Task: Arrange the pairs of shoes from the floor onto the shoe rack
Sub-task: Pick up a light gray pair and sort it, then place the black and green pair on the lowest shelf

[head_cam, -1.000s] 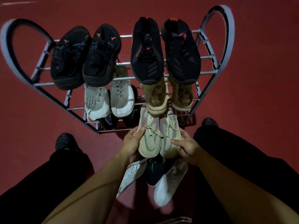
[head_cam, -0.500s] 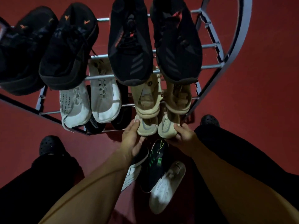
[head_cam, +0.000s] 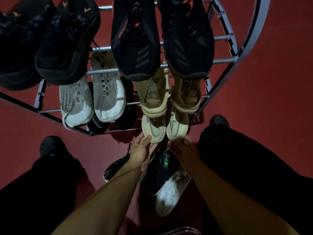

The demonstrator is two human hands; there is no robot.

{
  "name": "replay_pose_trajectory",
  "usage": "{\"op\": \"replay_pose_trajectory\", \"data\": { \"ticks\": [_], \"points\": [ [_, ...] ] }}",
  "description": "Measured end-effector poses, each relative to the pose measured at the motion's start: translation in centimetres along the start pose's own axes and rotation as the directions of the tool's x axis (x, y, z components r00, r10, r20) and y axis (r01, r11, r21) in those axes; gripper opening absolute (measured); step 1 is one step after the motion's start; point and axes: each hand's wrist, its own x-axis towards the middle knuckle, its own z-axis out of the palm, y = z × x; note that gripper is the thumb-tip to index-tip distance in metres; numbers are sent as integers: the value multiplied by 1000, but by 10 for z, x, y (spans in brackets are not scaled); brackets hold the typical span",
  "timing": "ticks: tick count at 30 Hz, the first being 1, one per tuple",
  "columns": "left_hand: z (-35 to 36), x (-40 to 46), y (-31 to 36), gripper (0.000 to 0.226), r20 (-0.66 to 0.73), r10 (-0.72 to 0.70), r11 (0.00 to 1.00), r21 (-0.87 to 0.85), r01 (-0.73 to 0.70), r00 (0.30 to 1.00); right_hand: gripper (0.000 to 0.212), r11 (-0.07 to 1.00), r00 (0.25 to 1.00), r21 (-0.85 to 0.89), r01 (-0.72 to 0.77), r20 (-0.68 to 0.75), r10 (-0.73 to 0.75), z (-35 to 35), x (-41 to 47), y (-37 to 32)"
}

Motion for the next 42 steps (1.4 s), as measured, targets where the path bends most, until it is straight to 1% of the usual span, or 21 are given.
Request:
{"op": "replay_pose_trajectory", "data": {
  "ticks": [2, 5, 9, 11, 12, 14, 17, 19, 22, 23, 25, 26, 28, 29, 30, 31, 33, 35, 38, 40, 42],
  "points": [
    [3, 6, 3, 43, 26, 33, 999, -31, -32, 999, 35, 999, 999, -4, 52, -3, -52, 1, 5, -1],
    [11, 15, 12, 46, 33, 86, 994, -64, -83, 996, 40, 998, 998, 2, 63, 0, -63, 7, 15, -9],
    [25, 29, 27, 49, 9, 139, 989, -47, -139, 990, 30, 992, 995, -84, 93, -19, -95, 22, 30, -20],
    [29, 37, 34, 52, -4, 147, 989, -8, -147, 989, 25, 987, 992, -116, 108, -59, -115, 29, 40, -23],
    [30, 41, 36, 52, -3, 150, 989, 16, -150, 989, 27, 987, 990, -121, 105, -78, -115, 32, 44, -25],
    [36, 41, 38, 46, -2, 145, 986, 89, -144, 989, 33, 990, 988, -110, 89, -114, -102, 34, 50, -26],
    [36, 31, 35, 35, -6, 154, 961, 234, -148, 988, 30, 989, 988, -129, 71, -128, -87, 31, 48, -21],
    [29, 26, 33, 39, 9, 175, 941, 292, -170, 984, 37, 969, 991, -240, 53, -106, -81, 26, 43, -16],
    [13, 18, 32, 54, -27, 194, 904, 393, -168, 981, 40, 928, 992, -370, 46, -90, -85, 20, 35, -12],
    [7, 13, 32, 54, -41, 206, 892, 419, -170, 978, 44, 894, 990, -445, 57, -87, -106, 18, 31, -11],
    [-11, 5, 29, 51, -63, 229, 843, 513, -166, 971, 50, 778, 983, -621, 100, -59, -173, 15, 21, -6],
    [-21, -1, 28, 49, -70, 229, 814, 560, -151, 971, 44, 689, 978, -712, 131, -22, -209, 13, 18, -2],
    [-44, -10, 27, 45, -80, 222, 735, 669, -112, 972, 35, 443, 972, -881, 168, 73, -223, 12, 9, 5],
    [-58, -12, 27, 43, -74, 224, 673, 733, -99, 972, 33, 334, 973, -926, 178, 114, -203, 13, 4, 9],
    [-72, -15, 28, 42, -68, 223, 608, 790, -84, 972, 28, 262, 973, -946, 191, 147, -177, 15, -2, 11],
    [-84, -18, 29, 43, -60, 213, 553, 831, -69, 975, 24, 218, 974, -956, 196, 164, -155, 17, -7, 13],
    [-107, -22, 30, 46, -62, 173, 481, 876, -29, 983, 36, 155, 977, -968, 198, 183, -110, 19, -11, 20],
    [-126, -25, 30, 49, -76, 127, 438, 899, 13, 989, 50, 92, 980, -977, 195, 191, -51, 21, -11, 28],
    [-148, -26, 28, 51, -85, 116, 298, 953, 47, 990, 55, -18, 979, -980, 201, 200, 44, 26, -11, 41],
    [-161, -24, 27, 51, -89, 105, 229, 971, 63, 990, 53, -12, 979, -981, 191, 190, 81, 27, -8, 49],
    [-171, -21, 26, 51, -93, 106, 194, 978, 71, 990, 52, 4, 975, -981, 196, 196, 103, 28, -4, 57]
  ]
}}
